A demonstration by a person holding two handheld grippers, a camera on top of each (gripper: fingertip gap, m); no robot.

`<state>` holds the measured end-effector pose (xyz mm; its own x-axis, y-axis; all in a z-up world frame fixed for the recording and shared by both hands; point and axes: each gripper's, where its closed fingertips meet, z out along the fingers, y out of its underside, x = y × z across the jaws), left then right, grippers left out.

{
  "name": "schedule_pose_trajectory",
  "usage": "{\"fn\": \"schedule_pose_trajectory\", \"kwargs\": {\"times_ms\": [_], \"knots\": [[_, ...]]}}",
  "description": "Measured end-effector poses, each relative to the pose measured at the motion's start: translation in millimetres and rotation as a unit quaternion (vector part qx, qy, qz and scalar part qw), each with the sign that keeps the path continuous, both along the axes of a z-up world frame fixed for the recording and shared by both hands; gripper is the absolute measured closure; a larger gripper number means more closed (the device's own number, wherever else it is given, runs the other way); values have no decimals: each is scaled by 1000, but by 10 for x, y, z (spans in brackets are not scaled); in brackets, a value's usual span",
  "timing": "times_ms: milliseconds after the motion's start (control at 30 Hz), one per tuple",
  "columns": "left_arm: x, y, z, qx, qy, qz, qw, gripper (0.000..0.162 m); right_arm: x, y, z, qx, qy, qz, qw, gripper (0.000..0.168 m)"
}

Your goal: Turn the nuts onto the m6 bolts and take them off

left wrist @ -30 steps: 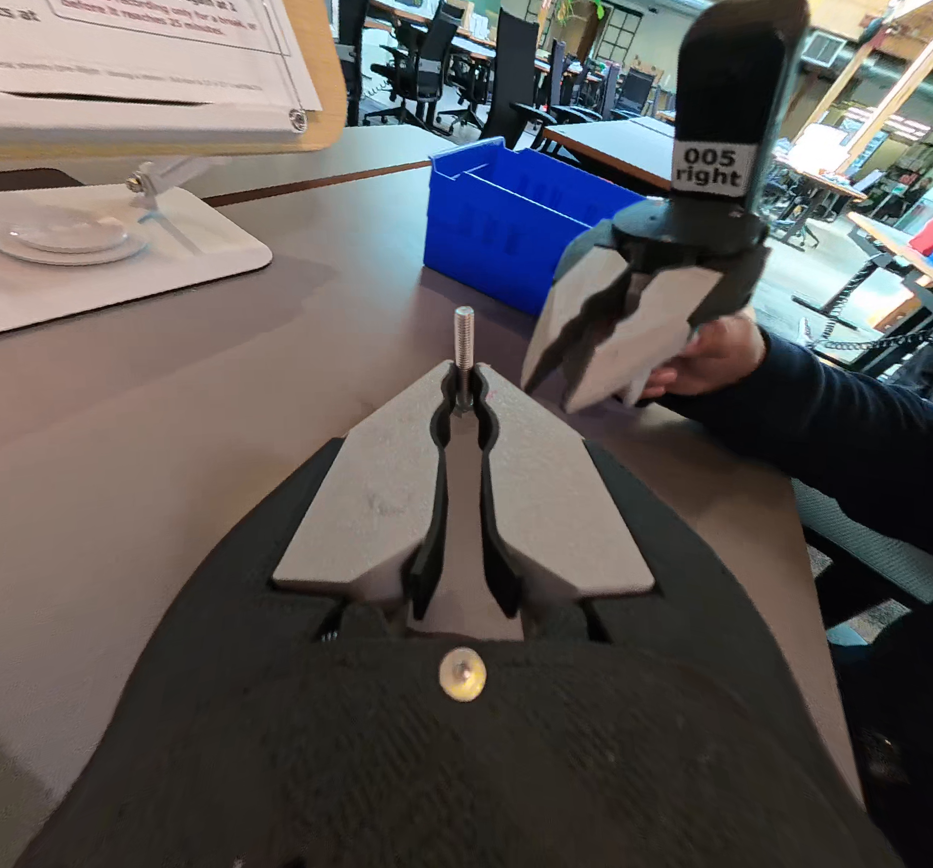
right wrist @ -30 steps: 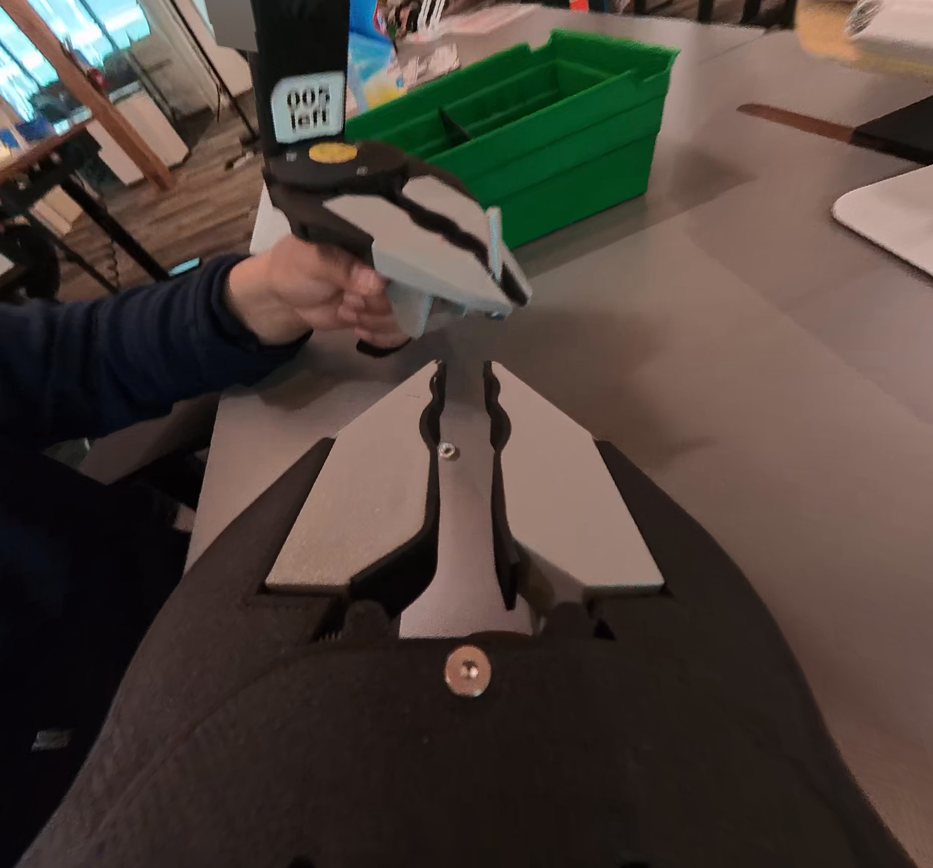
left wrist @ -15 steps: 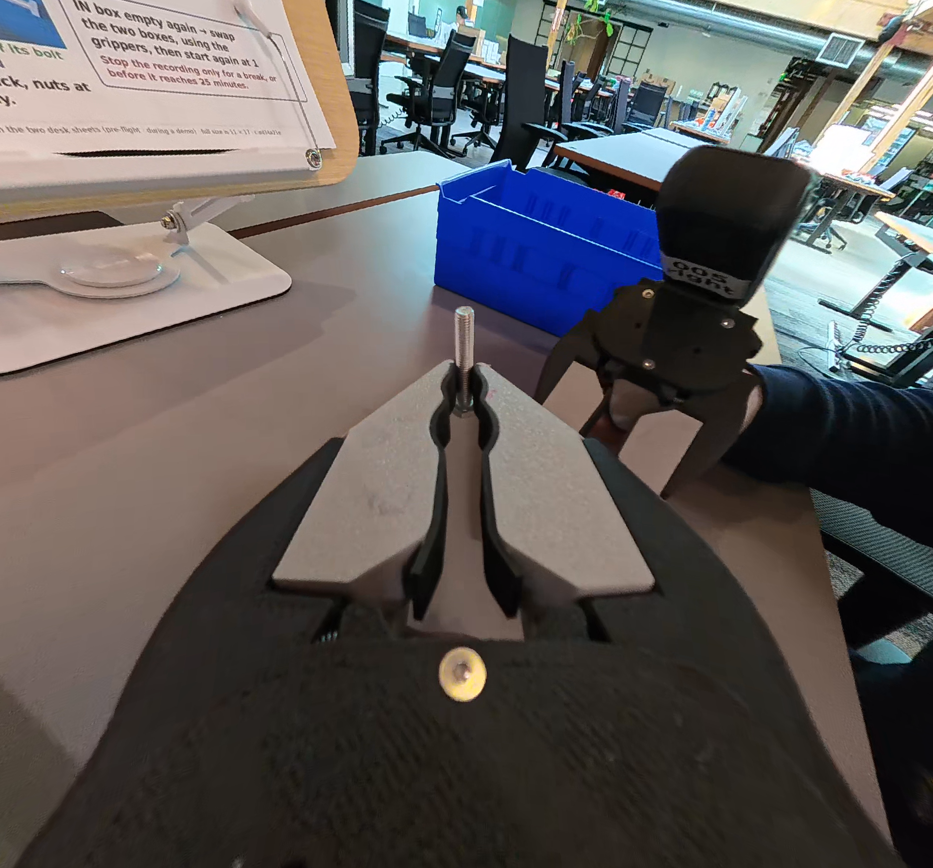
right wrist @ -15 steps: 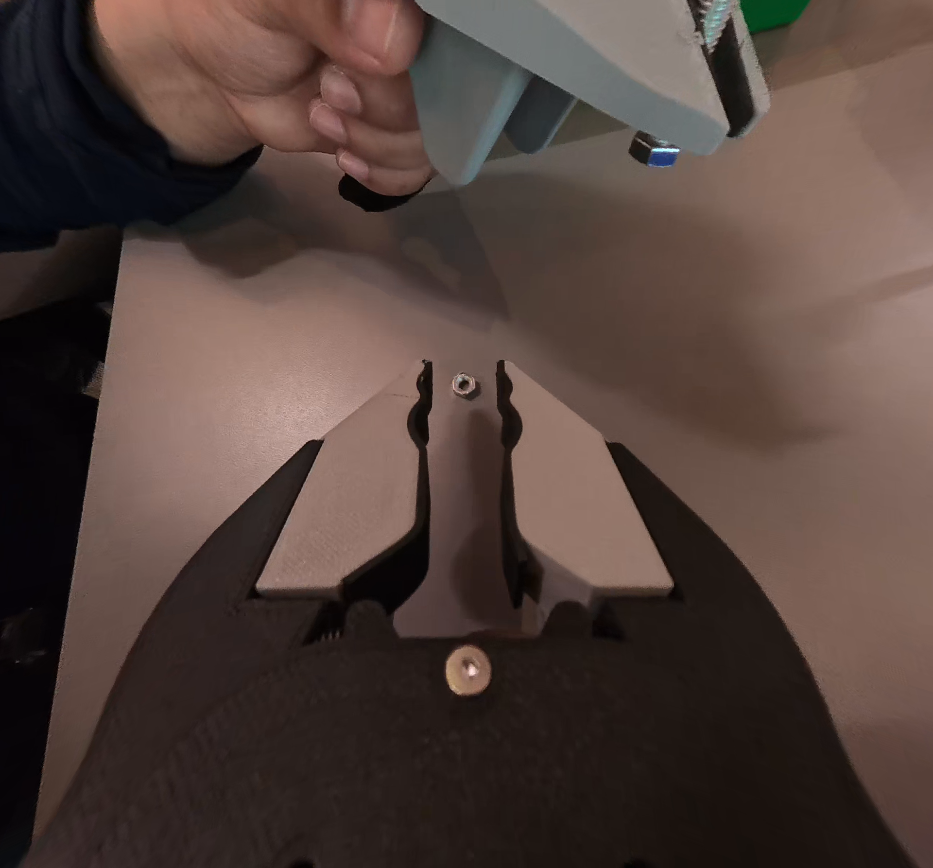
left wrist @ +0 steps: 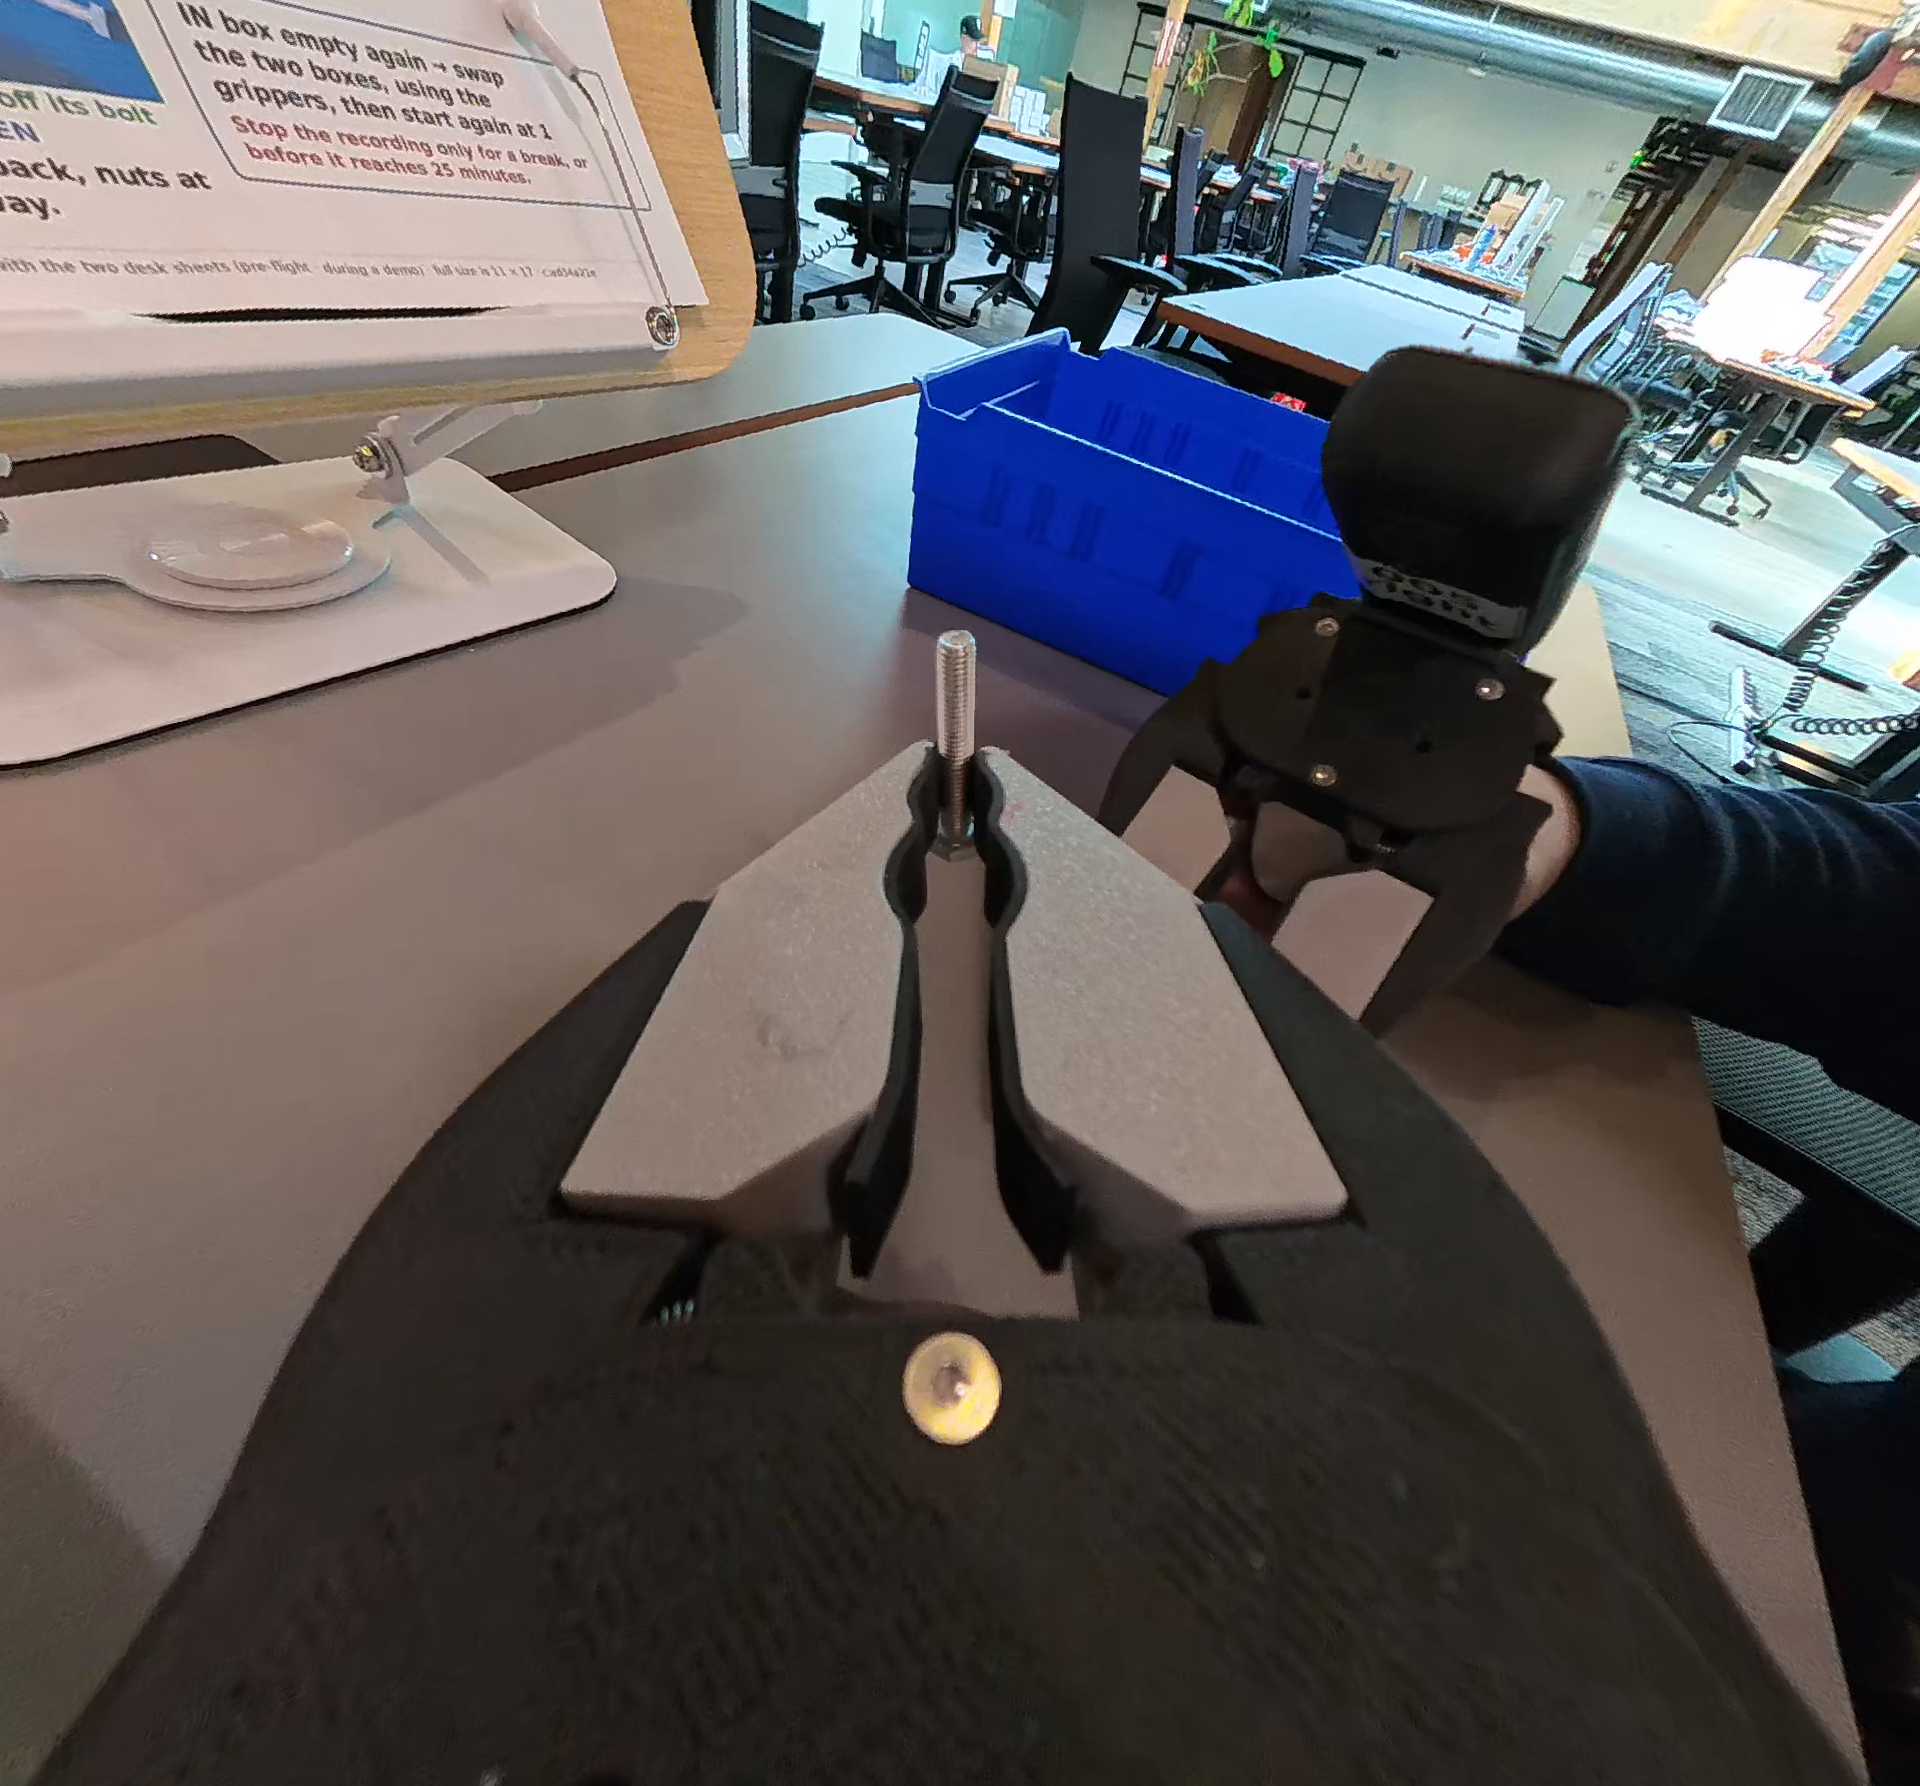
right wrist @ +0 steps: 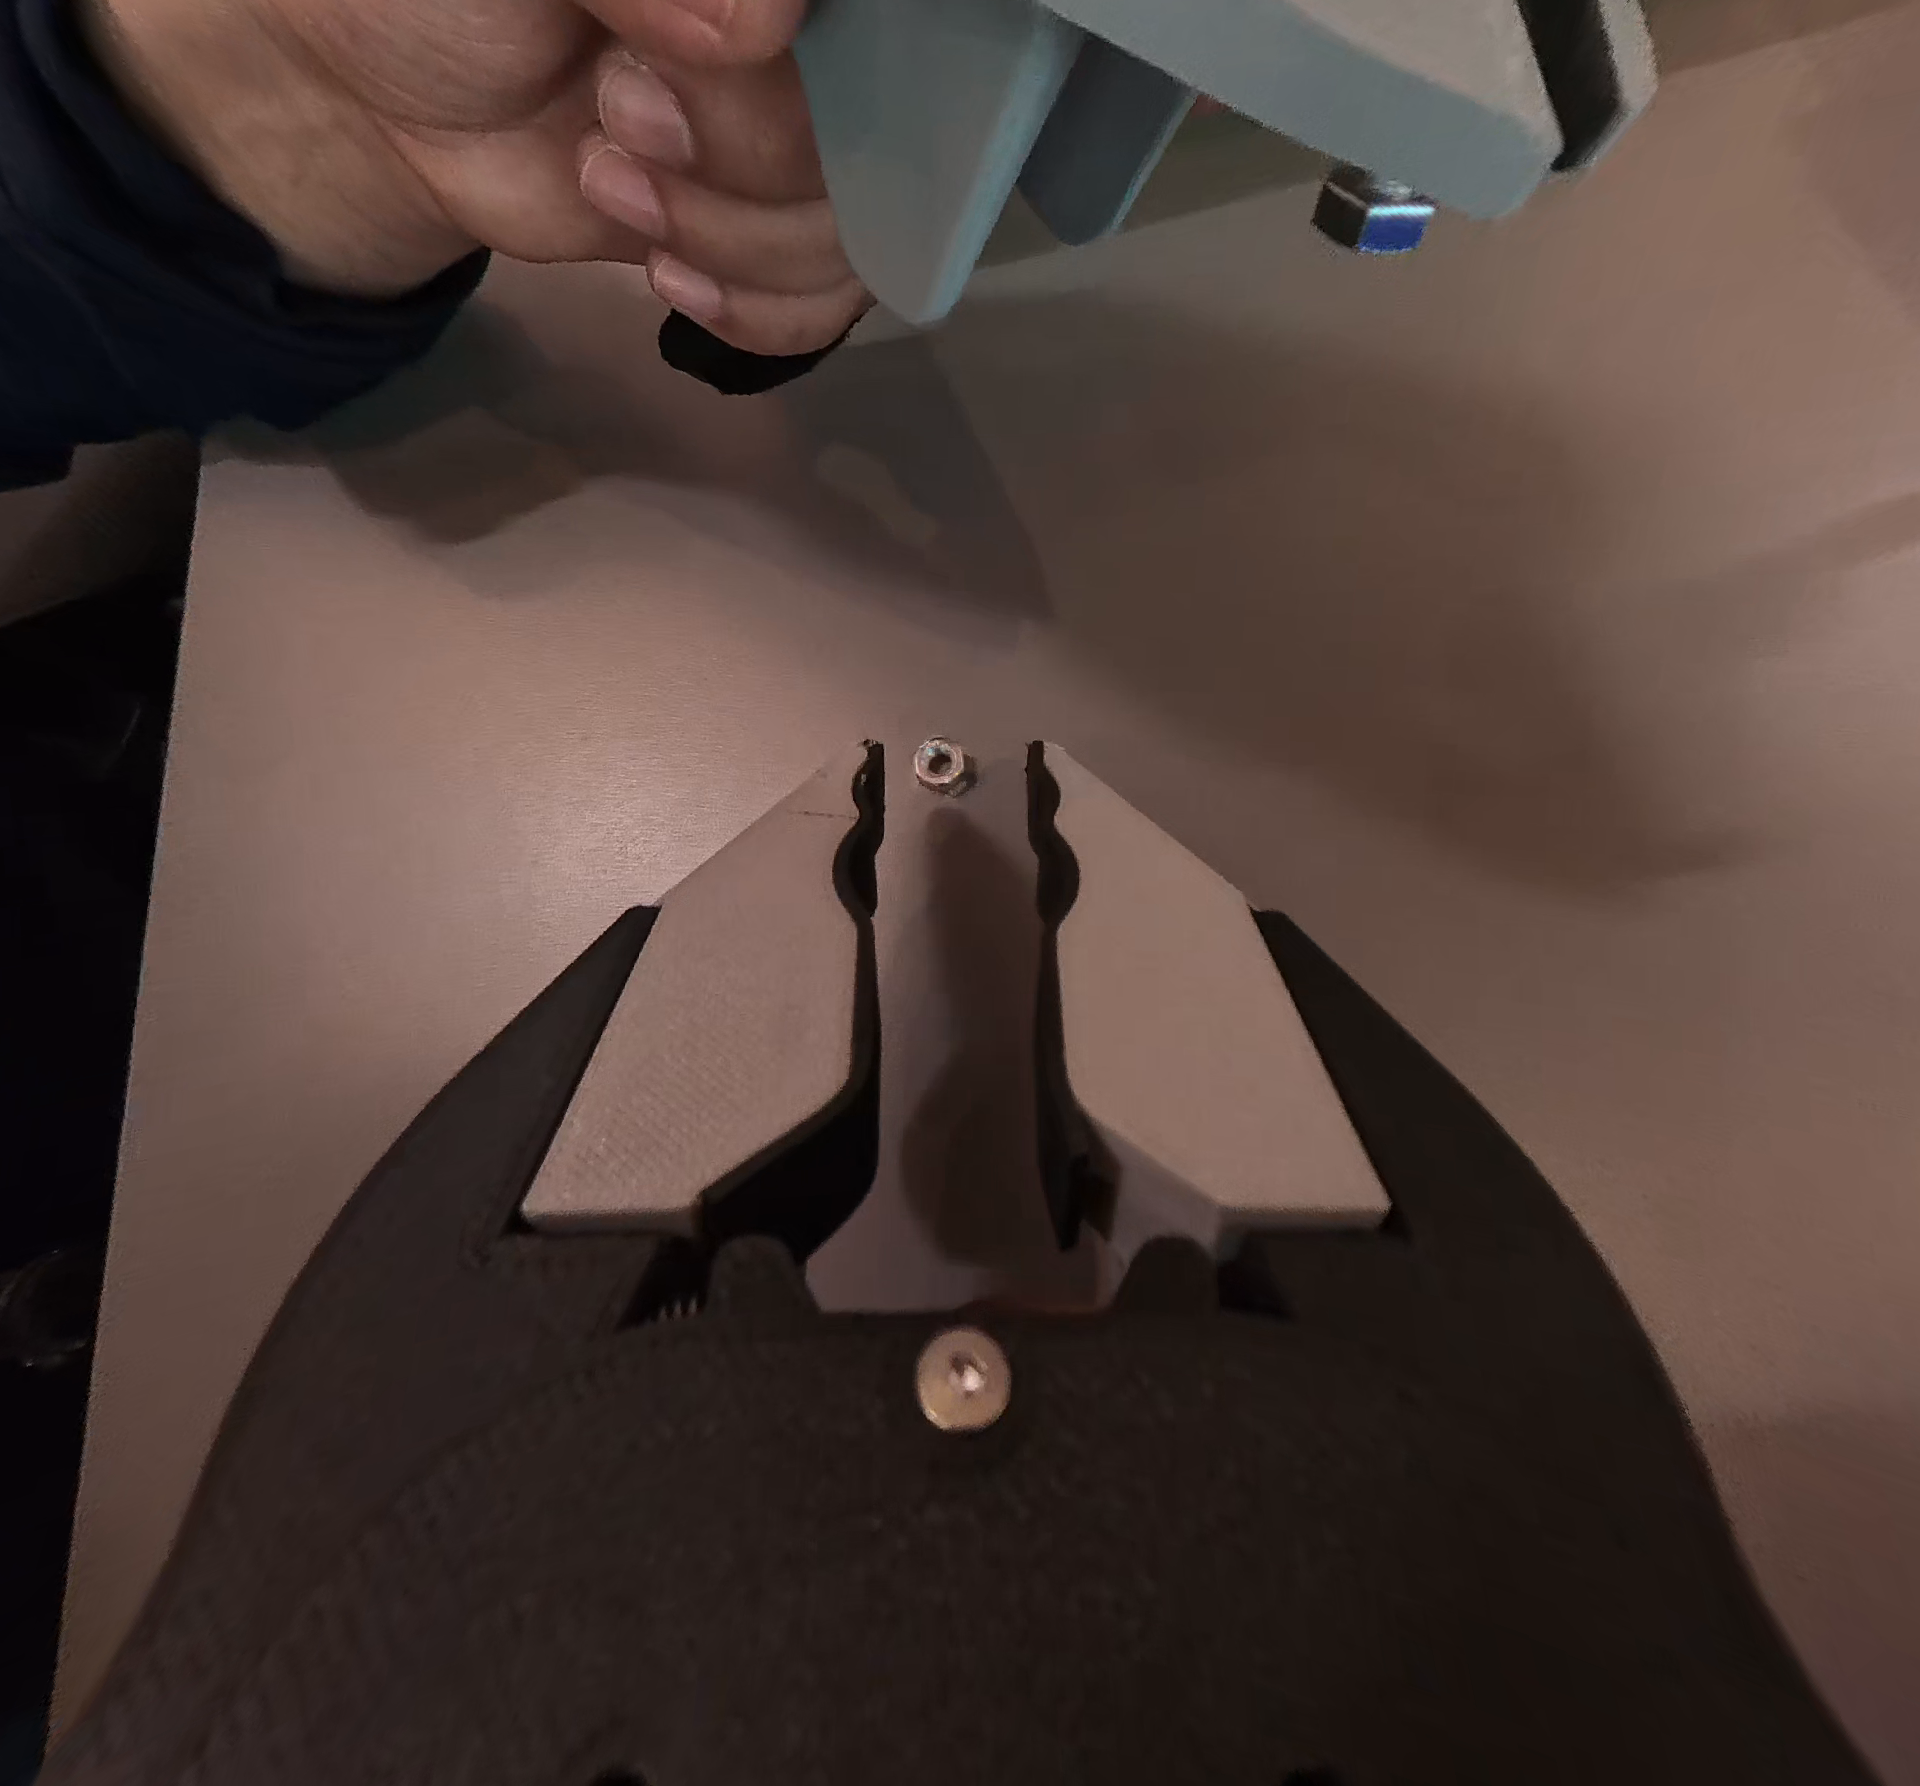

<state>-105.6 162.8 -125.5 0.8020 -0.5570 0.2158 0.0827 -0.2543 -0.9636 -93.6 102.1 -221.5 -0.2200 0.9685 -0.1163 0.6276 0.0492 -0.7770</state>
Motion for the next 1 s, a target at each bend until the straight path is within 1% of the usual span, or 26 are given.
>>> {"fn": "schedule_pose_trajectory", "kwargs": {"times_ms": [233, 367, 433, 500, 600, 667, 800, 833, 900, 1000], "knots": [[-6, -6, 15, 1, -3, -1, 1000, 159, 12, 25, 32, -14, 4, 3, 1000, 144], [6, -9, 14, 1, -1, -3, 1000, 159, -26, -30, -3, 10, 1, 19, 1000, 148], [13, -14, 13, 2, 1, -5, 1000, 159, -43, -39, -67, 27, -10, 22, 999, 152], [17, -18, 18, 3, 0, -6, 1000, 159, -49, -34, -133, 44, -23, 26, 998, 153], [23, -16, 11, 2, 1, -7, 1000, 159, -71, -29, -140, 51, -22, 26, 998, 154], [32, -16, 0, 0, 3, -8, 1000, 159, -75, -42, -142, 56, -21, 30, 998, 161], [37, -10, -27, -2, 7, -9, 1000, 159, -53, -21, -142, 93, -22, 29, 995, 162], [43, -12, -38, -5, 9, -12, 1000, 159, -46, 17, -124, 109, -20, 21, 994, 161], [60, -16, -81, -12, 14, -20, 1000, 159, -18, 59, 10, 109, 0, 9, 994, 162], [53, 2, -131, -10, 26, -20, 999, 159, 91, 274, 370, 97, 47, -38, 993, 162]]}}
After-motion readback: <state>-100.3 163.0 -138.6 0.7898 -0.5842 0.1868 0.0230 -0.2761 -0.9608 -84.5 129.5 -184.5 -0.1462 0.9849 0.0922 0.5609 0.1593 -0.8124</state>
